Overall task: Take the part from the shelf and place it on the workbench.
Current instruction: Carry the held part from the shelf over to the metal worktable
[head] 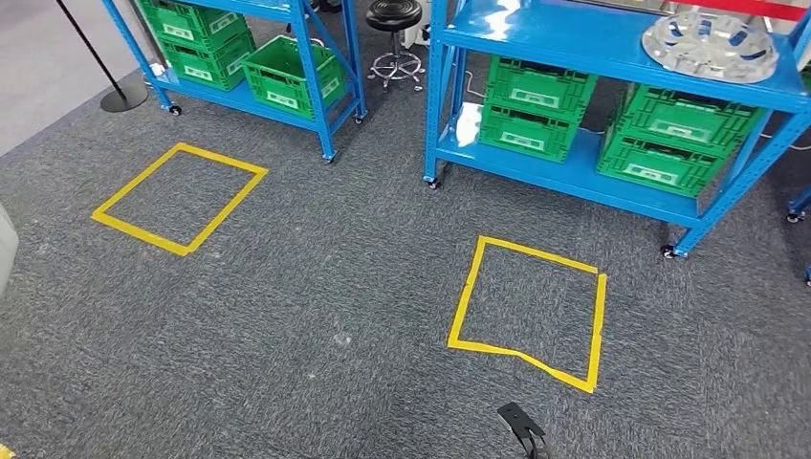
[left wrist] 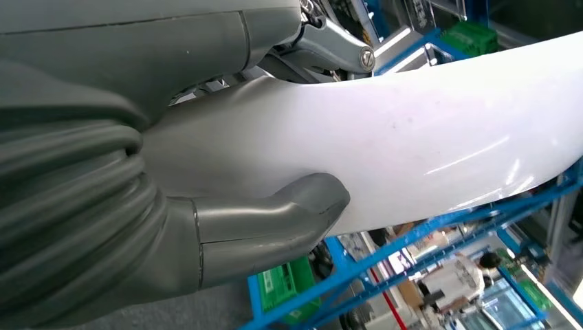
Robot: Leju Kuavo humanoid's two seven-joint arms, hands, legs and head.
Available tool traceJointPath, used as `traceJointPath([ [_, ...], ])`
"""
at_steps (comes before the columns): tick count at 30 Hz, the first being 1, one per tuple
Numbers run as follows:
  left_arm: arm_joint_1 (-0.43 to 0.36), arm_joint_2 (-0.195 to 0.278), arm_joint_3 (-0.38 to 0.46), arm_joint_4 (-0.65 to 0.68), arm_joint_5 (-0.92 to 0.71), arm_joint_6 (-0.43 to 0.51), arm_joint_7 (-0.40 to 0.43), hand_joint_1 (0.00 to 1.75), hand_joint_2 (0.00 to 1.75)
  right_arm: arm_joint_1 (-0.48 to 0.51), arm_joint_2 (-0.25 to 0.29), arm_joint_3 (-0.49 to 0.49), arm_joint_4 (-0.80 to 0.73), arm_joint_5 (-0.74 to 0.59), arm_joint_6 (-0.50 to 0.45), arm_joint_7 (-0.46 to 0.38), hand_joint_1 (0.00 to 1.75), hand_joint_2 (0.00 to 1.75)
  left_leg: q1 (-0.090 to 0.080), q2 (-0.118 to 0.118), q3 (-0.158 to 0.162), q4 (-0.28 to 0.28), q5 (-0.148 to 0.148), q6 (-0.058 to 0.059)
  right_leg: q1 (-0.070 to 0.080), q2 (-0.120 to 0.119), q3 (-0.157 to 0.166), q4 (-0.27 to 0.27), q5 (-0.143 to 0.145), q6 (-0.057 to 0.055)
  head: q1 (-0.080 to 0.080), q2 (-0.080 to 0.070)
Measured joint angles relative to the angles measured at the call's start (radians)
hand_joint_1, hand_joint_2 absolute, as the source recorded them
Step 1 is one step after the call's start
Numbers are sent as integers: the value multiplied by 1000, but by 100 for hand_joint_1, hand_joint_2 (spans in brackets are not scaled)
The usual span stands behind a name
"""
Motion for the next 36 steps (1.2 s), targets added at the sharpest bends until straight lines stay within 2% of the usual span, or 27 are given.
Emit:
traceJointPath([
  [1,-2,-1,0,0,-1,-1,0,175,175,0,1,0,0,0,0,1,0,175,-5,1,6,-13,-1,7,1,-9,3,-1,-1,6,0,0],
  [3,-3,-1,0,0,-2,-2,-1,175,175,-2,3,0,0,-1,0,2,0,175,-5,-21,8,-19,4,19,-1,-22,8,-4,-4,19,1,0],
  [4,-4,-1,1,-1,-2,-2,-1,175,175,-3,4,0,0,-2,0,2,0,175,-3,-31,12,-24,8,25,-2,-11,8,2,-10,25,1,0],
  [5,-8,-1,2,-1,-2,-3,-2,175,175,-4,5,0,0,-2,0,3,0,175,-1,-40,15,-30,11,32,-4,12,-2,26,-25,29,2,0],
  [7,-15,-5,2,0,-4,-8,-2,175,175,-3,6,0,0,-3,1,5,0,175,1,-59,18,-35,14,42,-6,69,-52,129,-76,33,4,0],
  [8,-17,-9,2,2,-5,-11,-2,175,175,-2,6,0,0,-4,1,6,0,175,1,-68,17,-34,14,45,-5,83,-84,190,-102,34,5,0],
  [10,-17,-13,1,3,-6,-14,-2,175,175,1,6,0,0,-4,1,7,0,175,0,-79,15,-34,13,46,-5,89,-122,261,-128,34,6,0],
  [13,-17,-15,0,5,-8,-15,-2,175,175,1,7,0,0,-3,1,6,0,175,0,-88,14,-32,13,46,-4,90,-132,275,-124,34,6,0],
  [14,-17,-16,0,7,-9,-16,-2,175,175,1,7,0,0,-3,1,6,0,175,0,-97,14,-30,13,46,-4,91,-131,266,-109,33,6,0],
  [16,-20,-18,0,11,-12,-16,-2,175,175,0,8,0,0,2,1,1,0,175,1,-133,10,-19,9,37,-8,129,-73,133,-41,30,6,0],
  [18,-22,-19,2,9,-17,-16,1,175,175,-3,8,0,0,12,1,-2,0,175,3,-164,4,-12,7,20,-8,155,-15,11,6,23,6,0],
  [20,-19,-18,8,2,-23,-16,6,175,175,-5,9,0,0,19,1,-2,0,175,5,-181,-1,-16,11,5,-4,134,-11,6,9,10,6,0],
  [21,-17,-17,12,-2,-26,-16,8,175,175,-7,10,1,0,22,1,-2,0,175,6,-172,-4,-13,9,0,-4,123,-7,2,12,3,5,0],
  [23,-16,-15,19,-7,-32,-16,12,175,175,-8,12,2,0,27,1,-1,0,175,4,-125,-33,42,-24,-8,-5,102,-2,-6,16,-10,3,0],
  [24,-14,-16,21,-8,-36,-16,13,175,175,-8,12,4,0,30,0,0,0,175,4,-95,-59,98,-53,-10,-4,91,-2,-7,16,-14,1,0],
  [25,-10,-16,22,-9,-39,-17,15,175,175,-6,12,6,0,34,0,1,0,175,5,-77,-91,162,-82,-13,-2,79,-2,-7,15,-17,1,0],
  [26,-5,-16,24,-10,-42,-17,15,175,175,-5,12,8,0,38,0,3,0,175,6,-69,-118,218,-102,-16,-1,67,-2,-7,14,-18,1,0],
  [27,0,-16,26,-10,-44,-19,16,175,175,-4,12,10,0,41,0,5,0,175,7,-65,-132,246,-105,-17,0,55,-2,-7,13,-19,1,0],
  [28,4,-15,29,-10,-45,-21,17,175,175,-4,12,12,0,43,0,6,0,175,8,-62,-128,238,-91,-17,1,43,-2,-7,12,-19,1,0],
  [29,5,-13,33,-10,-47,-23,17,175,175,-4,13,14,0,45,0,8,0,175,8,-55,-103,192,-63,-16,1,31,-1,-7,11,-19,1,0],
  [31,1,-9,39,-10,-49,-26,16,175,175,-6,14,17,0,49,0,14,0,175,3,-14,-29,59,-9,-10,5,9,4,-6,6,-13,1,0],
  [32,-2,-8,41,-10,-49,-27,16,175,175,-6,15,18,0,51,0,16,0,175,0,3,-4,12,4,-3,7,0,7,-6,3,-8,1,0],
  [33,-4,-6,42,-11,-49,-28,15,175,175,-6,15,19,0,53,0,18,0,175,-4,12,9,-12,7,3,9,-10,10,-5,1,-2,1,0],
  [35,-1,-3,47,-15,-50,-28,14,175,175,-8,16,22,0,59,0,19,0,175,-8,-10,9,-18,7,18,8,-31,17,-8,-4,10,2,0],
  [36,3,-1,52,-19,-50,-28,14,175,175,-10,16,24,0,63,0,19,0,175,-7,-22,10,-22,10,24,6,-28,20,-6,-8,17,2,0],
])
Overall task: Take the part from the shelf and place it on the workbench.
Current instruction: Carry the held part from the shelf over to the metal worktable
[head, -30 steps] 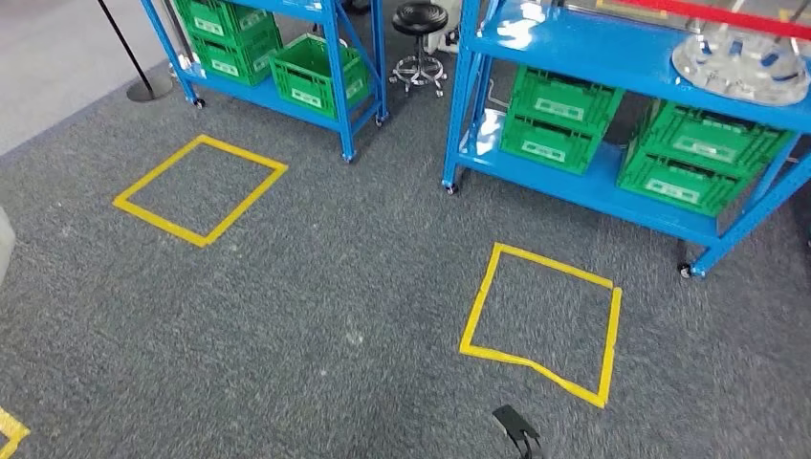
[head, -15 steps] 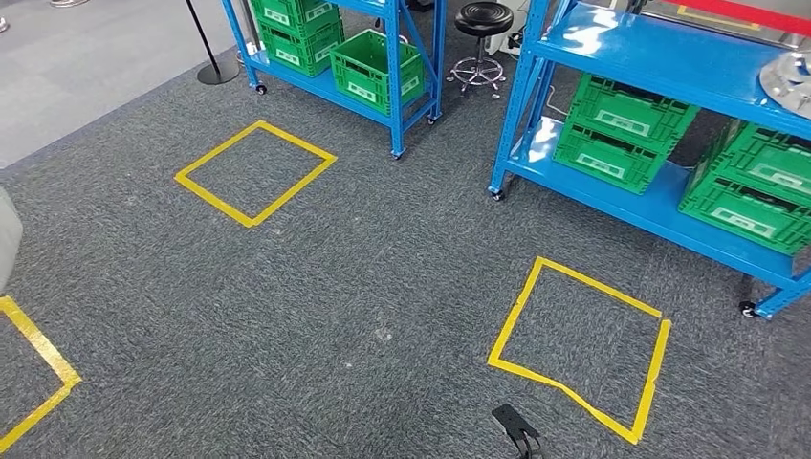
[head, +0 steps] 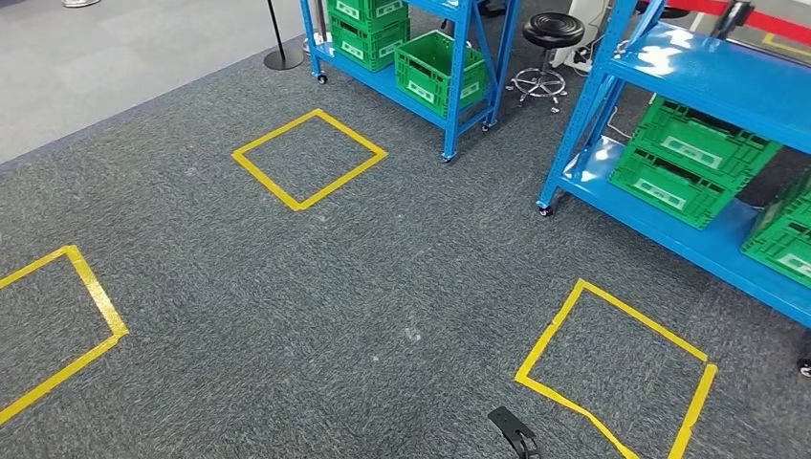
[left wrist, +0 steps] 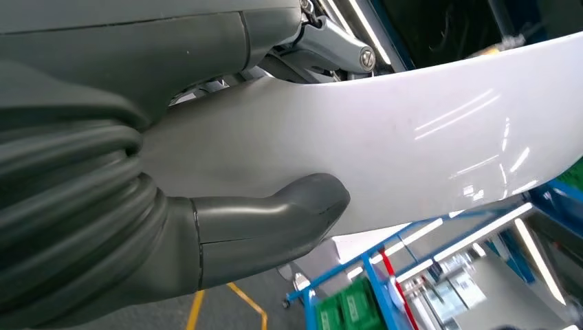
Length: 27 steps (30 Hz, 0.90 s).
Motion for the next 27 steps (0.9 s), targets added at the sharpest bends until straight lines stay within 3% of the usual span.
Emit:
traceJointPath([
  [2,8,3,10,-12,0,1,0,175,175,-2,2,5,0,9,1,0,0,175,5,-20,6,-8,6,13,-4,45,-16,44,-30,10,1,0],
  [4,16,0,15,-20,-1,2,1,175,175,0,3,9,0,15,1,3,0,175,7,-42,5,-9,9,22,-6,102,-75,163,-86,13,3,0],
  [5,21,-2,17,-21,-2,2,3,175,175,2,3,10,0,17,1,4,0,175,6,-56,3,-8,10,24,-5,113,-110,226,-108,12,4,0],
  [6,25,-4,18,-22,-5,2,6,175,175,4,3,10,0,17,1,4,0,175,5,-70,1,-6,10,24,-4,118,-133,263,-112,11,4,0],
  [7,27,-7,19,-22,-10,2,11,175,175,5,3,10,0,16,1,3,0,175,4,-84,0,-4,10,24,-4,120,-140,265,-98,9,4,0],
  [9,18,-17,20,-21,-24,0,24,175,175,4,3,11,0,8,1,-2,0,175,4,-112,-2,1,10,23,-3,136,-95,158,-29,1,4,0],
  [11,2,-34,19,-18,-42,-5,37,175,175,1,1,11,0,-4,1,-9,0,175,3,-136,-3,4,10,16,-1,166,-41,37,17,-5,3,0],
  [12,-9,-45,17,-14,-51,-8,42,175,175,-1,0,10,0,-11,1,-11,0,175,4,-147,-5,4,11,10,1,173,-28,6,24,-7,3,0],
  [14,-37,-64,10,2,-63,-13,49,175,175,-5,0,9,-1,-24,1,-14,0,175,6,-166,-11,-1,15,-3,4,161,-22,-6,26,-14,4,0],
  [15,-50,-71,5,12,-67,-14,49,175,175,-8,2,8,-1,-28,1,-14,0,175,7,-160,-13,0,16,-8,3,152,-19,-11,31,-20,4,0],
  [17,-80,-82,-3,36,-69,-10,41,175,175,-8,5,7,-2,-32,1,-17,0,175,6,-108,-33,35,-7,-16,0,133,-13,-23,40,-33,0,0],
  [19,-105,-96,-13,66,-60,6,23,175,175,-3,6,6,-2,-27,1,-20,0,175,9,-52,-82,143,-67,-23,0,111,-12,-27,43,-39,-5,0],
  [21,-107,-99,-19,88,-35,22,2,175,175,1,4,6,-2,-14,0,-24,0,175,16,-43,-132,251,-106,-33,-1,90,-13,-27,41,-39,-6,0],
  [22,-100,-92,-20,94,-19,28,-8,175,175,3,3,6,-2,-8,0,-27,0,175,20,-41,-137,262,-101,-37,-2,80,-13,-26,40,-38,-6,0],
  [24,-86,-72,-20,99,12,36,-26,175,175,5,0,7,-2,2,0,-33,0,175,26,-23,-92,175,-45,-44,-5,61,-12,-23,35,-31,-6,0],
  [25,-82,-63,-20,99,23,37,-32,175,175,6,-1,7,-2,5,0,-35,0,175,25,3,-59,107,-20,-45,-5,52,-11,-19,31,-26,-6,0],
  [27,-74,-49,-19,100,39,41,-38,175,175,7,-7,7,-3,7,0,-37,0,175,22,37,-13,18,6,-35,-1,32,-7,-12,20,-12,-3,0],
])
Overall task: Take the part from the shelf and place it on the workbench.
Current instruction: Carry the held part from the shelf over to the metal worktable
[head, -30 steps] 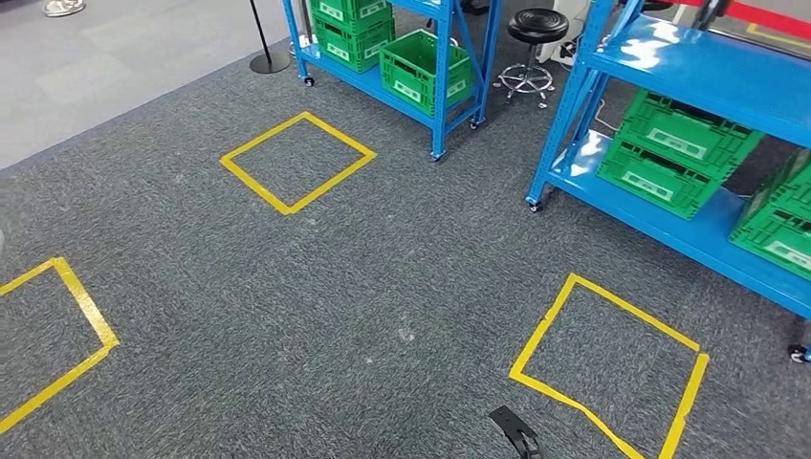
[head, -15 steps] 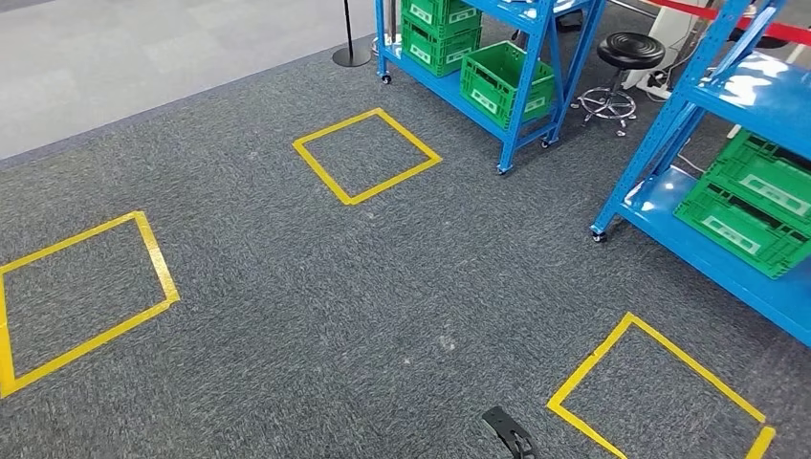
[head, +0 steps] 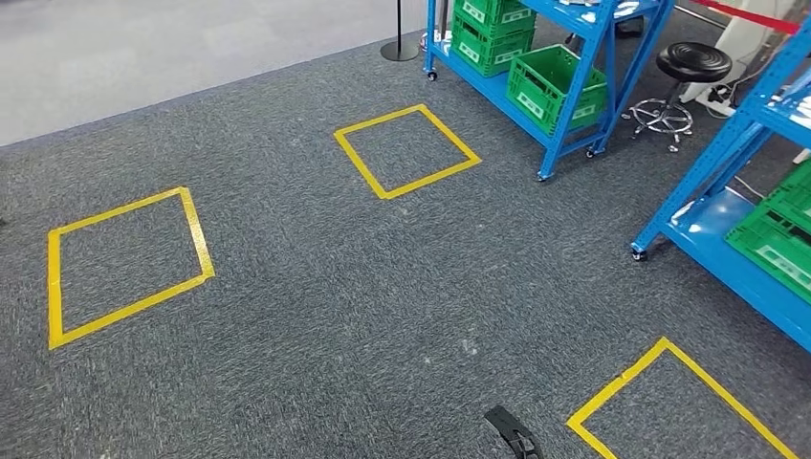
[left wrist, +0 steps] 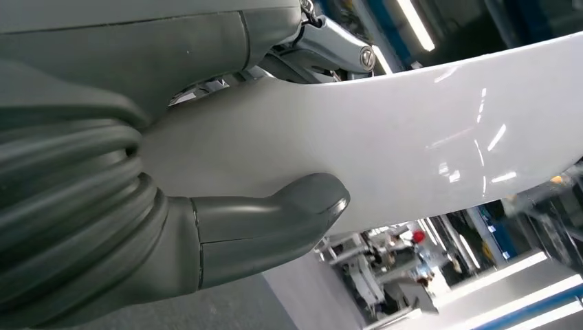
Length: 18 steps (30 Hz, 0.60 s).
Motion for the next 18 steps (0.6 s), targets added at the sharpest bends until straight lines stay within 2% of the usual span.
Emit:
traceJointPath([
  [1,7,7,1,0,7,3,-2,175,175,0,-3,0,0,-1,0,0,0,175,-4,3,5,-11,-1,9,2,-11,3,1,-4,6,2,0],
  [3,24,21,2,-1,21,9,-4,175,175,-1,-8,0,0,-7,-1,-1,0,175,-6,-26,5,-12,2,26,-1,-31,9,-1,-9,19,5,0],
  [4,30,27,3,-3,25,12,-7,175,175,-2,-9,0,0,-12,-1,-1,0,175,-5,-39,5,-13,4,33,-4,-24,10,6,-16,25,6,0],
  [5,34,30,4,-6,29,14,-8,175,175,-3,-10,0,0,-17,0,0,0,175,-4,-51,5,-14,6,40,-7,-4,2,28,-32,30,8,0],
  [7,37,32,4,-8,34,20,-12,175,175,-1,-11,0,0,-25,0,0,0,175,-2,-73,6,-15,7,49,-10,54,-47,133,-85,35,12,0],
  [8,38,31,3,-7,38,23,-13,175,175,1,-11,-1,0,-28,0,2,0,175,-3,-86,5,-15,6,52,-9,72,-84,204,-113,35,13,0],
  [9,40,31,3,-5,42,25,-14,175,175,3,-11,-1,0,-32,0,3,0,175,-4,-100,5,-15,6,53,-8,81,-117,262,-128,34,14,0],
  [10,42,31,2,-2,47,26,-15,175,175,4,-11,-2,0,-34,0,4,0,175,-6,-115,4,-14,6,54,-6,85,-137,289,-127,31,14,0],
  [11,43,31,2,0,50,27,-16,175,175,5,-11,-2,0,-36,0,5,0,175,-7,-129,4,-14,6,54,-4,89,-139,277,-106,26,15,0],
  [12,43,31,2,2,52,27,-16,175,175,5,-11,-3,0,-36,0,5,0,175,-7,-142,5,-13,7,53,-2,96,-120,227,-71,20,15,0],
  [14,43,32,2,3,54,30,-18,175,175,4,-12,-4,0,-37,0,6,0,175,-7,-166,4,-13,9,48,2,136,-59,87,-6,6,14,0],
  [15,44,32,2,3,56,34,-19,175,175,4,-14,-4,0,-37,1,6,0,175,-6,-178,3,-13,10,43,4,154,-36,38,10,3,15,0],
  [16,47,33,2,1,57,41,-20,175,175,4,-15,-5,0,-36,2,6,0,175,-5,-188,1,-14,11,37,7,164,-24,11,16,0,15,0],
  [18,65,39,3,-9,61,62,-23,175,175,4,-16,-6,0,-36,3,3,0,175,-5,-207,-3,-20,15,23,10,151,-18,2,17,-4,17,0],
])
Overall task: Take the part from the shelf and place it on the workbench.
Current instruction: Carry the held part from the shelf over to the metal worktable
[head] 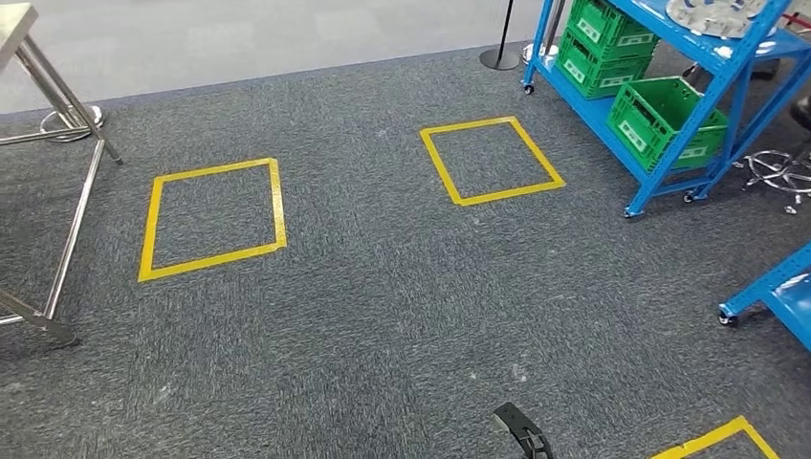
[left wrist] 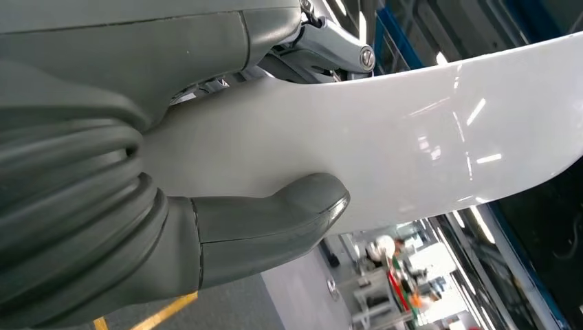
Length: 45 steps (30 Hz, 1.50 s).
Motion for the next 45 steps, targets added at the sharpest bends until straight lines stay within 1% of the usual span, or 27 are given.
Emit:
traceJointPath([
  [1,14,4,2,-8,1,11,-2,175,175,0,1,0,0,0,-1,-2,0,175,-1,4,-1,-2,1,-5,-3,-10,3,-5,3,-5,0,0],
  [3,35,13,11,-21,3,29,-5,175,175,0,2,-2,0,-1,-3,-7,0,175,-7,54,-14,20,-18,-14,-8,-32,11,-16,10,-15,-3,0],
  [5,42,15,21,-27,5,36,-1,175,175,1,3,-3,0,-4,-3,-6,0,175,-7,112,-58,113,-75,-22,-7,-56,12,-20,10,-21,-8,0],
  [7,45,9,25,-29,-6,33,15,175,175,2,3,-8,0,-15,-3,0,0,175,-3,126,-112,228,-123,-31,-6,-85,12,-19,7,-25,-11,0],
  [8,44,5,26,-31,-17,26,29,175,175,2,4,-14,0,-26,-3,3,0,175,-1,129,-120,247,-122,-34,-7,-99,12,-19,5,-24,-11,0],
  [10,33,-2,28,-36,-43,6,58,175,175,1,8,-27,0,-49,-3,7,0,175,2,148,-77,176,-74,-38,-8,-125,13,-16,1,-20,-11,0],
  [11,21,-4,28,-38,-53,-4,69,175,175,1,10,-34,0,-59,-3,11,0,175,2,177,-42,112,-49,-38,-7,-137,13,-12,-2,-16,-11,0],
  [13,-11,-13,28,-38,-70,-20,80,175,175,0,15,-47,0,-76,-3,17,0,175,1,222,7,25,-22,-24,0,-160,14,-2,-12,-5,-10,0],
  [14,-28,-16,29,-35,-79,-27,81,175,175,0,17,-54,0,-82,-3,20,0,175,0,230,13,12,-21,-15,4,-172,15,1,-16,0,-9,0],
  [16,-53,-19,29,-24,-94,-35,79,175,175,0,24,-65,0,-89,-3,22,0,175,0,203,10,11,-18,2,4,-190,18,3,-22,9,-6,0],
  [17,-63,-18,31,-19,-98,-36,74,175,175,0,27,-68,0,-89,-3,23,0,175,1,191,10,9,-15,8,1,-179,17,10,-29,16,-5,0],
  [20,-81,-10,36,-8,-94,-34,57,175,175,3,34,-73,0,-85,-3,23,0,175,6,157,11,6,-11,23,-9,-93,-40,138,-101,31,-1,0],
  [22,-79,-4,38,-1,-86,-32,51,175,175,8,35,-76,0,-79,-3,24,0,175,6,130,10,6,-11,26,-12,-69,-103,262,-145,35,1,0],
  [23,-73,3,41,1,-80,-29,49,175,175,10,35,-77,0,-74,-3,24,0,175,6,116,10,7,-11,26,-13,-66,-120,286,-144,35,1,0],
  [24,-65,15,47,0,-70,-25,47,175,175,10,35,-77,0,-69,-3,24,0,175,6,103,10,7,-11,25,-14,-64,-117,269,-122,34,2,0],
  [27,-28,62,79,-17,-37,-15,45,175,175,11,35,-77,0,-58,-3,22,0,175,8,69,10,9,-11,13,-20,-23,-35,79,-26,28,2,0],
  [29,-5,89,101,-34,-24,-13,45,175,175,11,34,-77,0,-55,-3,18,0,175,8,49,6,7,-9,-2,-19,-4,-7,16,-11,23,2,0],
  [31,16,114,114,-48,-20,-15,46,175,175,9,34,-77,0,-53,-3,13,0,175,11,30,4,0,-3,-19,-15,-22,-3,9,-10,11,2,0],
  [32,26,126,120,-53,-19,-16,47,175,175,7,34,-77,0,-52,-3,10,0,175,12,35,2,0,-4,-25,-15,-32,1,5,-7,3,2,0],
  [34,37,144,129,-59,-17,-16,49,175,175,5,34,-77,0,-50,-3,6,0,175,10,76,-23,48,-34,-33,-18,-52,8,-5,-1,-12,-2,0],
  [36,44,154,135,-62,-13,-14,49,175,175,5,34,-77,0,-47,-3,5,0,175,9,118,-79,170,-97,-37,-14,-74,9,-7,-2,-21,-6,0],
  [38,64,161,141,-67,-9,-10,49,175,175,7,34,-77,0,-45,-4,11,0,175,9,126,-122,265,-127,-41,-11,-96,10,-6,-5,-25,-7,0],
  [39,76,164,145,-72,-7,-8,49,175,175,7,34,-77,0,-45,-5,15,0,175,9,129,-118,262,-115,-42,-11,-106,10,-5,-6,-26,-7,0],
  [40,86,167,150,-79,-6,-6,49,175,175,7,34,-77,0,-46,-5,18,0,175,9,136,-93,219,-87,-41,-11,-115,11,-3,-9,-25,-7,0],
  [42,96,171,158,-91,-6,-3,48,175,175,6,35,-77,0,-49,-5,20,0,175,4,179,-20,85,-34,-34,-6,-135,15,3,-17,-18,-7,0],
  [44,99,174,162,-99,-4,-1,48,175,175,5,35,-77,0,-52,-5,21,0,175,-3,205,17,13,-18,-18,0,-152,19,7,-24,-9,-6,0],
  [45,101,174,163,-102,-3,0,48,175,175,5,35,-77,0,-53,-5,23,0,175,-5,200,17,10,-20,-10,3,-161,21,7,-26,-5,-6,0],
])
